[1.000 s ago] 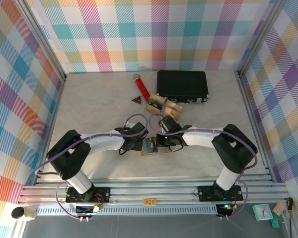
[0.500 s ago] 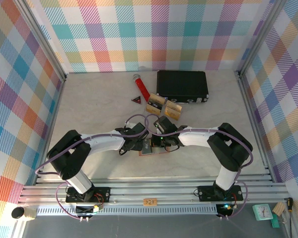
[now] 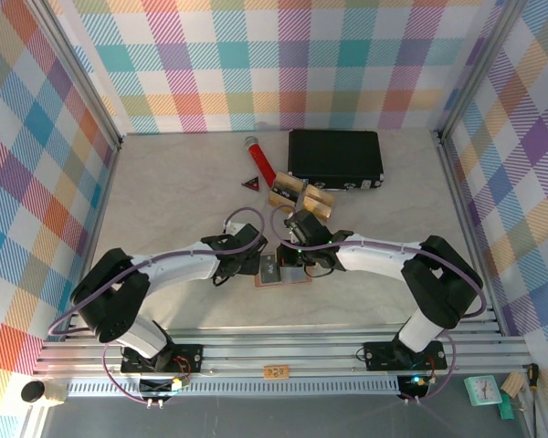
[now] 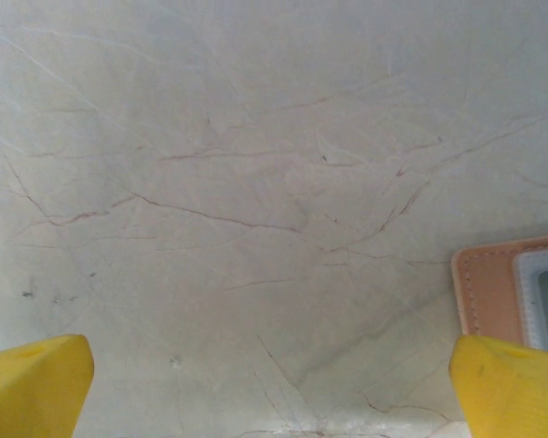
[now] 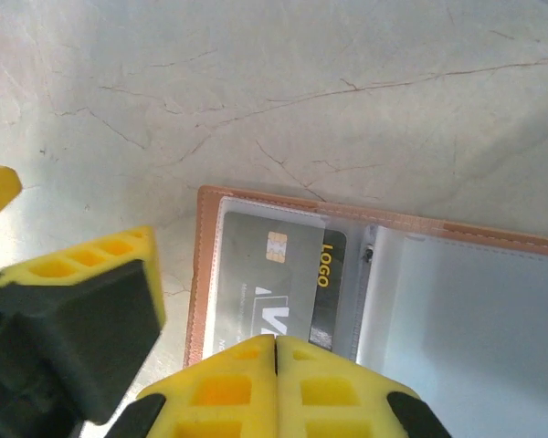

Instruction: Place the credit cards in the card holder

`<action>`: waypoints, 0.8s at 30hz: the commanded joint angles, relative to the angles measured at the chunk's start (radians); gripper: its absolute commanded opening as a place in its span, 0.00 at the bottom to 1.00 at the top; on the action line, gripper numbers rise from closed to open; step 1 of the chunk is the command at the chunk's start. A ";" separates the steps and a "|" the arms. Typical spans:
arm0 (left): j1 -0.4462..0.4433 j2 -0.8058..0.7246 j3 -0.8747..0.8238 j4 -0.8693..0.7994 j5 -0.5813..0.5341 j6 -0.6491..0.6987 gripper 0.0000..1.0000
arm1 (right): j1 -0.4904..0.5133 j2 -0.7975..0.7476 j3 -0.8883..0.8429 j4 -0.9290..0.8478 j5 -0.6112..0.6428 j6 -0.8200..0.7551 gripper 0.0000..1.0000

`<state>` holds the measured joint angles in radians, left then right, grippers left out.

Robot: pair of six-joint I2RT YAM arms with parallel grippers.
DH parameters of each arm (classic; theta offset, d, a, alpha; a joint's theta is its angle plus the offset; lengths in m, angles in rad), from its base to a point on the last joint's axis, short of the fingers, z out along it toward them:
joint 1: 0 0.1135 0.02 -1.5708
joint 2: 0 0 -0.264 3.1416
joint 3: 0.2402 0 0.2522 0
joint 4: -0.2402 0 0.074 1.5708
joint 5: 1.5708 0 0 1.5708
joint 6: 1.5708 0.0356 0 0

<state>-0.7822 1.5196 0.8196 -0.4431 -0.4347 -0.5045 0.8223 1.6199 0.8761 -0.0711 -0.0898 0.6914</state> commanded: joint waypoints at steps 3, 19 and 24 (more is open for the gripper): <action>0.009 -0.043 -0.026 -0.022 0.010 -0.005 1.00 | 0.005 0.008 -0.044 0.005 0.003 -0.002 0.00; 0.009 0.028 -0.060 0.008 0.009 -0.015 1.00 | 0.006 0.098 -0.006 0.025 -0.017 -0.003 0.00; 0.009 0.048 -0.060 0.021 0.017 -0.010 1.00 | 0.006 0.113 0.005 0.027 -0.028 -0.003 0.00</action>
<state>-0.7799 1.5520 0.7738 -0.4343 -0.4274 -0.5079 0.8227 1.7176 0.8570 -0.0479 -0.0994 0.6949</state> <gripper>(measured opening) 0.997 0.065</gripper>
